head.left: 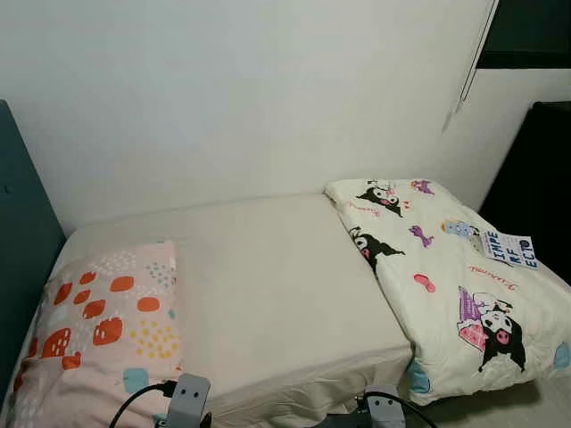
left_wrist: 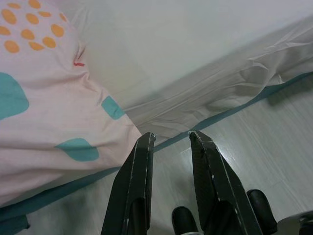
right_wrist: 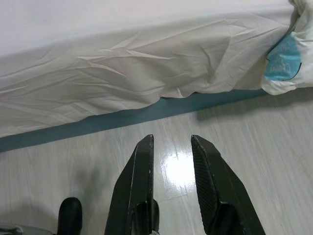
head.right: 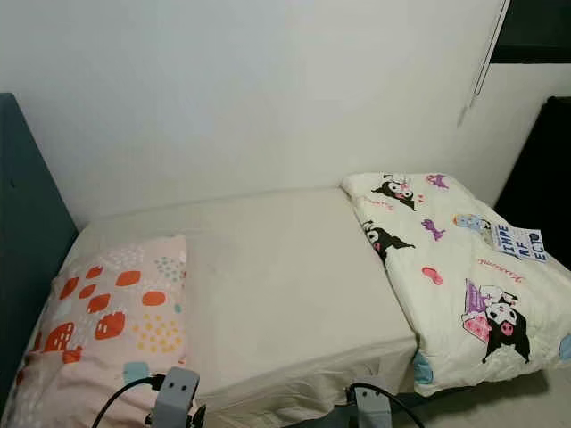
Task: Clean up the room
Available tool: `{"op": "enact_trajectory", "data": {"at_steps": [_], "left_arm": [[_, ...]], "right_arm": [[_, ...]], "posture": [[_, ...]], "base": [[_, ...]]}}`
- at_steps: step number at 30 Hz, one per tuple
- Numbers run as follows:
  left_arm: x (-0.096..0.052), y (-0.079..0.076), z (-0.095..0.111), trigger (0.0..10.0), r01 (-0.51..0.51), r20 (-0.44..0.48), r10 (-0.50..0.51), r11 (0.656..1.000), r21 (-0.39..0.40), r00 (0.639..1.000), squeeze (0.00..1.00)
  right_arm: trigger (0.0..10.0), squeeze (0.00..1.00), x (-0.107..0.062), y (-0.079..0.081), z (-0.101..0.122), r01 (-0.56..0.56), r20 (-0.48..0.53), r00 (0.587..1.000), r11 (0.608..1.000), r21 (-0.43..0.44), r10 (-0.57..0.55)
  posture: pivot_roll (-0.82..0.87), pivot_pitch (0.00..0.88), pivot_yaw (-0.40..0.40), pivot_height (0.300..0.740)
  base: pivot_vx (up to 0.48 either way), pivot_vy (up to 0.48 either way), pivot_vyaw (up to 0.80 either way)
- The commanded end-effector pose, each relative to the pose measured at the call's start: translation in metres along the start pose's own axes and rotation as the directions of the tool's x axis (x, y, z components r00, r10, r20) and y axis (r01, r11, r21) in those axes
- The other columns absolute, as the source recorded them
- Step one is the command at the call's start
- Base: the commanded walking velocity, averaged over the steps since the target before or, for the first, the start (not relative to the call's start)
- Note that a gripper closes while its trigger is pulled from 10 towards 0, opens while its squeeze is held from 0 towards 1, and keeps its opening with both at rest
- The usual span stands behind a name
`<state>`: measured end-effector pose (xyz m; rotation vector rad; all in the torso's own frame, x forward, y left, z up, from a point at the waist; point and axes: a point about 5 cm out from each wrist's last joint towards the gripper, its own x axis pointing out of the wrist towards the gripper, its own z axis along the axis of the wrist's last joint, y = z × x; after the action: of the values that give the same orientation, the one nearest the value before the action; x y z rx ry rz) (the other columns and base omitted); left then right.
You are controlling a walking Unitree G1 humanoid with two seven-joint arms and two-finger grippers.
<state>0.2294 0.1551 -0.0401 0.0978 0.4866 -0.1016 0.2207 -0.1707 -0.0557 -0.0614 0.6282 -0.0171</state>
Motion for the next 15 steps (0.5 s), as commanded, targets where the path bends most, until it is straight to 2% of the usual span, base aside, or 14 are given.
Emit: {"op": "enact_trajectory", "data": {"at_steps": [1, 15], "left_arm": [[-0.0012, 0.0026, -0.0026, 10.0, -0.006, -0.011, 0.006, 1.0, 0.003, 1.0, 0.0], [-0.0017, 0.0042, -0.0042, 10.0, -0.016, -0.019, 0.016, 1.0, 0.005, 1.0, 0.0]], "right_arm": [[10.0, 0.0, -0.0004, 0.0018, -0.0031, -0.005, -0.02, 1.0, 1.0, -0.005, 0.005], [10.0, 0.0, -0.0001, 0.003, -0.0022, -0.007, -0.019, 1.0, 1.0, -0.008, 0.006]], "posture": [[0.06, 0.04, -0.042, 0.74], [0.06, 0.041, -0.044, 0.74]], "base": [[0.0, 0.0, 0.0], [0.0, 0.0, 0.0]]}}
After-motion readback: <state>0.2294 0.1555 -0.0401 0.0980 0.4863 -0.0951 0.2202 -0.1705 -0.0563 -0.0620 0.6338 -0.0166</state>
